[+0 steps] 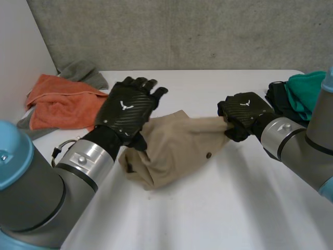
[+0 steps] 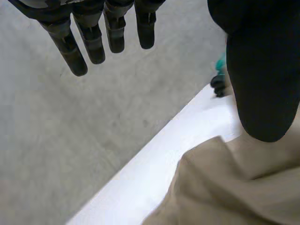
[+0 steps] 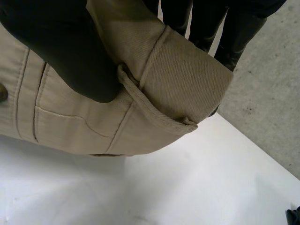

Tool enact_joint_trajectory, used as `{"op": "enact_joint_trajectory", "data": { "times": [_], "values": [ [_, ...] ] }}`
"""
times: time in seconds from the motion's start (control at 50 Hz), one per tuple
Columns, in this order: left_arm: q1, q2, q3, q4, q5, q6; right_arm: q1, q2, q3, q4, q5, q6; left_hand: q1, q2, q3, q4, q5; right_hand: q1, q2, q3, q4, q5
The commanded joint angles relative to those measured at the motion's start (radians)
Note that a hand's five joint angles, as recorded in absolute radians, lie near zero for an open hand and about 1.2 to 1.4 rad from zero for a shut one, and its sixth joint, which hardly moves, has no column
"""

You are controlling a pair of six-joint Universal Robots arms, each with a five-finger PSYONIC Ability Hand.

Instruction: Fold the laundry.

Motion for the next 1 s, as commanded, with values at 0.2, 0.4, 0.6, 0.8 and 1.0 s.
{"op": "enact_joint_trajectory", "data": {
  "times": [0.2, 0.4, 0.6, 0.8, 1.0],
  "values": [
    [0.213, -0.077, 0.01, -0.18, 0.114, -0.309, -0.007, 0.01, 0.062, -0.023, 0.004, 0.008, 0.014, 0.016, 0.01, 0.019, 0.015, 0.411, 0.218, 0.225, 0.216, 0.239],
    [0.203, -0.077, -0.015, -0.335, 0.159, -0.316, -0.004, 0.009, 0.087, -0.047, 0.01, 0.006, 0.038, 0.04, 0.034, 0.042, 0.039, 0.411, 0.218, 0.225, 0.216, 0.239],
    [0.119, -0.217, 0.068, -0.252, 0.158, -0.301, -0.007, 0.01, 0.108, -0.05, 0.01, 0.002, 0.12, 0.122, 0.116, 0.124, 0.121, 0.411, 0.218, 0.225, 0.216, 0.239],
    [0.088, -0.335, 0.23, -0.245, 0.142, -0.301, -0.006, 0.032, 0.038, -0.052, 0.017, -0.067, 1.123, 1.124, 1.119, 1.127, 1.124, 0.411, 0.218, 0.225, 0.216, 0.239],
    [0.108, -0.32, 0.463, -0.246, -0.011, -0.261, 0.005, 0.043, -0.119, -0.047, 0.166, -0.308, 1.174, 1.175, 1.169, 1.178, 1.175, 0.411, 0.218, 0.225, 0.216, 0.239]
  ]
}}
